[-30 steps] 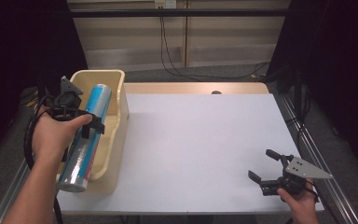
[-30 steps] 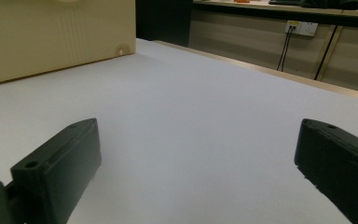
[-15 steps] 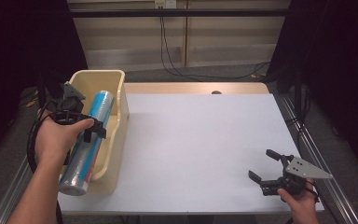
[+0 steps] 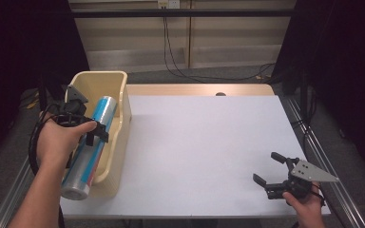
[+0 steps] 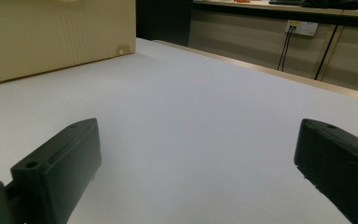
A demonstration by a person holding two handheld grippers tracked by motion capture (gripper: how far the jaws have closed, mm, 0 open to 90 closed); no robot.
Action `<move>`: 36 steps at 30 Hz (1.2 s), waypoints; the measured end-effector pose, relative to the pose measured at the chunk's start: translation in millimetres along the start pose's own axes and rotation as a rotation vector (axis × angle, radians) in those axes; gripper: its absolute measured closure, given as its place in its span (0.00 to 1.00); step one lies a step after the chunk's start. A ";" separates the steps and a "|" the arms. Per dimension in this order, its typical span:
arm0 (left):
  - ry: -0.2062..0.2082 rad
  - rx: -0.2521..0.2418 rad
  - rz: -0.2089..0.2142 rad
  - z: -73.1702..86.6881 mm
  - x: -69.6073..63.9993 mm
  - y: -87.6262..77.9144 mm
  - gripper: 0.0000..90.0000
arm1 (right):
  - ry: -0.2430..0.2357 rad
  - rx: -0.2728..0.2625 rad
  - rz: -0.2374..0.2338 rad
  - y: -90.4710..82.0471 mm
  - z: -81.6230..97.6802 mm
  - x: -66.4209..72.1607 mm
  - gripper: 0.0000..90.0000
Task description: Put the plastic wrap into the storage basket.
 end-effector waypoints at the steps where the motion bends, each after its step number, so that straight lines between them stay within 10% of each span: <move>1: 0.000 0.000 0.000 0.0 0.0 0.0 0.35 | 0.000 0.000 0.000 0.0 0.0 0.0 0.00; 11: -0.002 -0.019 0.005 -2.4 -2.7 -3.0 0.42 | -0.002 0.000 0.001 -0.6 -0.1 -0.4 0.00; 12: -0.017 -0.080 0.082 -4.7 -2.7 -17.7 0.45 | 0.000 -0.001 0.002 -0.3 -0.1 -0.2 0.00; 18: 0.014 -0.111 0.104 -9.0 -18.4 -38.4 0.37 | -0.001 0.001 -0.005 1.2 -0.7 2.1 0.00; 36: 0.111 -0.072 0.154 -17.9 -59.7 -14.6 0.30 | -0.002 0.002 -0.004 -0.3 -0.3 1.1 0.00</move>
Point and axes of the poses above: each handheld gripper's, and its own axes: y roughly forward along the jaws, z roughly out of its underside, x roughly to its left, the point moved 1 cm from there along y, roughly forward along the jaws
